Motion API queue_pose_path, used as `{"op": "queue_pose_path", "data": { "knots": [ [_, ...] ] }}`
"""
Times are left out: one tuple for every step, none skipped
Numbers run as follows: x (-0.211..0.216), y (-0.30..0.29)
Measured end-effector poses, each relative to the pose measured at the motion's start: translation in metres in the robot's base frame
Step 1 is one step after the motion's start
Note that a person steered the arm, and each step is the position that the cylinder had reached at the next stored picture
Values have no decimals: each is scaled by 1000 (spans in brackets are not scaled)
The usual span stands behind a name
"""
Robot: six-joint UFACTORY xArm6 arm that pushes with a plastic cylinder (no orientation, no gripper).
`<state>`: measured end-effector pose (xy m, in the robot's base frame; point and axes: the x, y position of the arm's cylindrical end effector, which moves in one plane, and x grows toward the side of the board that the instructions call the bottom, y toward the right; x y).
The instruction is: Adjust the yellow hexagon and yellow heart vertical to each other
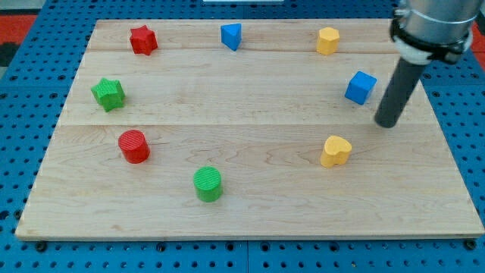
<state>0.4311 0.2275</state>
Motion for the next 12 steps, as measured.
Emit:
{"op": "queue_pose_path", "data": {
  "knots": [
    [-72, 49],
    [-143, 44],
    [-193, 10],
    [-205, -46],
    [-203, -91],
    [-192, -90],
    [-192, -90],
    [-182, -88],
    [-184, -75],
    [-207, -43],
    [-166, 51],
    [-58, 99]
  ]
}}
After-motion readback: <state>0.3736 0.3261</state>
